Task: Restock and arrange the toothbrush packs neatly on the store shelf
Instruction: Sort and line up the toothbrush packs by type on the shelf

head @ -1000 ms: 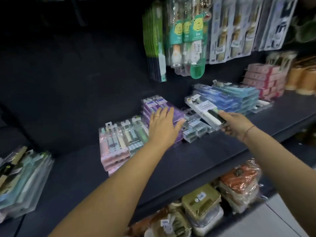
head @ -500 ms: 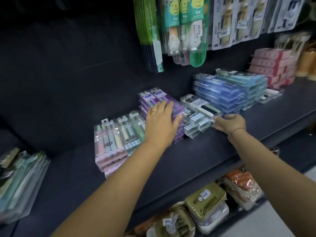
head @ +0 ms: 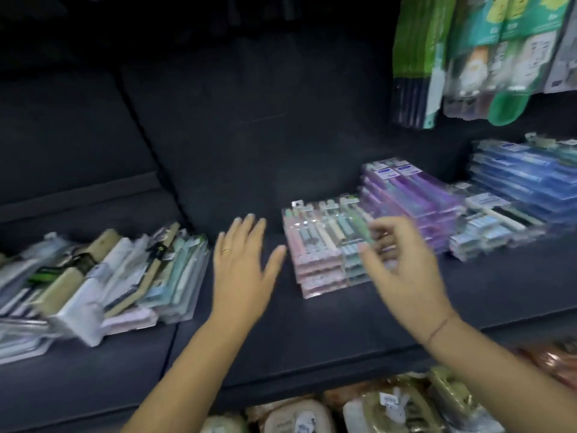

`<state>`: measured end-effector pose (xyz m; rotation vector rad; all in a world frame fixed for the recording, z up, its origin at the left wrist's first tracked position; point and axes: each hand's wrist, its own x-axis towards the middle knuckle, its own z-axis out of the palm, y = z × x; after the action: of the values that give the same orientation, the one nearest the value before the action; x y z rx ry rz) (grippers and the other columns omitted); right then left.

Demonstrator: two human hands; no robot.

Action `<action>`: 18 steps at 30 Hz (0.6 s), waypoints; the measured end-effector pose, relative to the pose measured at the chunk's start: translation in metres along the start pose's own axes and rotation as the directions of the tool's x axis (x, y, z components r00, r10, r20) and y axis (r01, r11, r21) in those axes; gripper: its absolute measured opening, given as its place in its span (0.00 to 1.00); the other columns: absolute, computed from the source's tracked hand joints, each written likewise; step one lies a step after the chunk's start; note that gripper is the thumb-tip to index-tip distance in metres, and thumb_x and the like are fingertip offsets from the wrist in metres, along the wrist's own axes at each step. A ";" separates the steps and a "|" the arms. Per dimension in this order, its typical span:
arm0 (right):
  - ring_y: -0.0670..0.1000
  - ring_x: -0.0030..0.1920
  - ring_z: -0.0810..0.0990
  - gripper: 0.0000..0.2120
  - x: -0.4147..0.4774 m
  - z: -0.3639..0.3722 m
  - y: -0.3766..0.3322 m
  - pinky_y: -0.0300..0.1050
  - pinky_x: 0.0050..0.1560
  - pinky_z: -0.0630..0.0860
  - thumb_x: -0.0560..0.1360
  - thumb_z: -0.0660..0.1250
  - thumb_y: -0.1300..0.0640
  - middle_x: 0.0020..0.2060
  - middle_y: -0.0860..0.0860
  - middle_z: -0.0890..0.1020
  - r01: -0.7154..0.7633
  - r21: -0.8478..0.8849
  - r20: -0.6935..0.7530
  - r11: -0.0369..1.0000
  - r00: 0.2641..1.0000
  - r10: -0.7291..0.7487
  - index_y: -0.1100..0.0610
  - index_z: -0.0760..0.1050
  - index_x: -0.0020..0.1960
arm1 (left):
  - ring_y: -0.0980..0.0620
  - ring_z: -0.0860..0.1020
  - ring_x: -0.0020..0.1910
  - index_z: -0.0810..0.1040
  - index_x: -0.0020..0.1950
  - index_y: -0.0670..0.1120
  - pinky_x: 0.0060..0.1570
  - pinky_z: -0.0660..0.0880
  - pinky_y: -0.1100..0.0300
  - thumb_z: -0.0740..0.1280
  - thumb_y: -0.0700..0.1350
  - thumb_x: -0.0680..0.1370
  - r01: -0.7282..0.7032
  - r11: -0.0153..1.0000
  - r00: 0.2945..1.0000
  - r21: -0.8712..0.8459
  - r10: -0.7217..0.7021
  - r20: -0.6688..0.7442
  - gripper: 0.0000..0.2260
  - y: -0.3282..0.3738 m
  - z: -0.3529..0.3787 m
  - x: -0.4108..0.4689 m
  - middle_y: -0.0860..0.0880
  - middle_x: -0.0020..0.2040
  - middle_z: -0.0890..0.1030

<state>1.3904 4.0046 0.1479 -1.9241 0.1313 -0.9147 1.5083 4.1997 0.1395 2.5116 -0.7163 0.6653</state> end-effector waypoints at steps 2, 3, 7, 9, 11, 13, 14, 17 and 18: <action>0.44 0.47 0.78 0.13 -0.013 0.050 -0.018 0.31 0.47 0.74 0.75 0.71 0.60 0.50 0.46 0.77 -0.050 0.051 0.277 0.997 0.960 0.034 0.51 0.73 0.56 | 0.39 0.67 0.72 0.72 0.71 0.41 0.71 0.62 0.41 0.54 0.60 0.79 0.145 0.988 0.980 0.046 -0.137 -0.142 0.29 -0.059 -0.024 -0.017 0.40 0.72 0.71; 0.43 0.50 0.78 0.13 -0.018 0.076 -0.024 0.31 0.49 0.74 0.75 0.71 0.57 0.52 0.45 0.76 -0.121 0.080 0.401 0.989 0.913 0.079 0.51 0.72 0.57 | 0.37 0.68 0.70 0.73 0.70 0.40 0.69 0.64 0.40 0.56 0.58 0.79 0.224 0.973 0.958 0.059 -0.208 -0.198 0.28 -0.084 -0.034 -0.025 0.38 0.70 0.72; 0.43 0.59 0.76 0.20 -0.019 0.174 -0.029 0.35 0.57 0.73 0.76 0.68 0.47 0.61 0.46 0.74 -0.435 0.061 0.651 0.899 0.699 0.294 0.51 0.70 0.65 | 0.35 0.67 0.70 0.70 0.71 0.37 0.69 0.63 0.38 0.59 0.55 0.82 0.457 0.890 0.874 0.004 -0.448 -0.186 0.25 -0.141 -0.054 -0.047 0.36 0.70 0.71; 0.45 0.59 0.76 0.22 -0.016 0.215 -0.037 0.42 0.61 0.74 0.77 0.67 0.44 0.61 0.48 0.75 -0.546 0.066 0.661 0.835 0.651 0.373 0.54 0.71 0.66 | 0.38 0.68 0.71 0.71 0.71 0.39 0.70 0.62 0.39 0.57 0.57 0.80 0.468 0.883 0.879 0.016 -0.464 -0.106 0.27 -0.150 -0.050 -0.053 0.39 0.71 0.72; 0.42 0.52 0.77 0.19 -0.014 0.248 -0.047 0.39 0.54 0.76 0.77 0.66 0.43 0.56 0.48 0.78 -0.580 0.103 0.624 0.808 0.671 0.401 0.55 0.74 0.61 | 0.42 0.68 0.72 0.71 0.71 0.42 0.73 0.57 0.41 0.57 0.55 0.83 0.459 0.888 0.886 0.027 -0.454 -0.098 0.23 -0.153 -0.044 -0.055 0.43 0.71 0.72; 0.42 0.48 0.77 0.20 -0.009 0.274 -0.054 0.34 0.46 0.74 0.75 0.68 0.42 0.52 0.48 0.79 -0.601 0.137 0.567 0.788 0.699 0.435 0.56 0.75 0.58 | 0.49 0.67 0.73 0.72 0.71 0.45 0.74 0.53 0.40 0.51 0.56 0.82 0.448 0.894 0.888 0.017 -0.443 -0.123 0.24 -0.151 -0.040 -0.058 0.49 0.72 0.72; 0.44 0.49 0.78 0.22 -0.007 0.284 -0.055 0.36 0.47 0.74 0.74 0.70 0.41 0.53 0.49 0.79 -0.610 0.138 0.525 0.780 0.713 0.465 0.56 0.75 0.58 | 0.52 0.65 0.74 0.72 0.72 0.48 0.74 0.51 0.40 0.48 0.58 0.80 0.440 0.898 0.890 0.001 -0.436 -0.133 0.27 -0.148 -0.039 -0.060 0.51 0.72 0.72; 0.48 0.54 0.78 0.23 -0.002 0.301 -0.052 0.42 0.54 0.75 0.71 0.72 0.40 0.56 0.50 0.78 -0.626 0.128 0.430 0.769 0.734 0.526 0.55 0.74 0.56 | 0.58 0.60 0.76 0.71 0.73 0.53 0.75 0.46 0.43 0.48 0.58 0.77 0.451 0.885 0.882 -0.115 -0.462 -0.096 0.27 -0.146 -0.038 -0.064 0.58 0.74 0.68; 0.48 0.54 0.78 0.22 -0.001 0.302 -0.052 0.42 0.53 0.74 0.71 0.72 0.40 0.56 0.50 0.77 -0.624 0.130 0.425 0.770 0.737 0.526 0.54 0.74 0.56 | 0.59 0.58 0.76 0.71 0.73 0.54 0.76 0.46 0.45 0.51 0.56 0.79 0.452 0.877 0.879 -0.163 -0.470 -0.087 0.24 -0.147 -0.038 -0.065 0.58 0.74 0.67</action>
<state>1.5700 4.2504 0.1129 -1.6115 0.3512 -0.1266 1.5327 4.3561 0.0924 2.3573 -0.0953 0.5651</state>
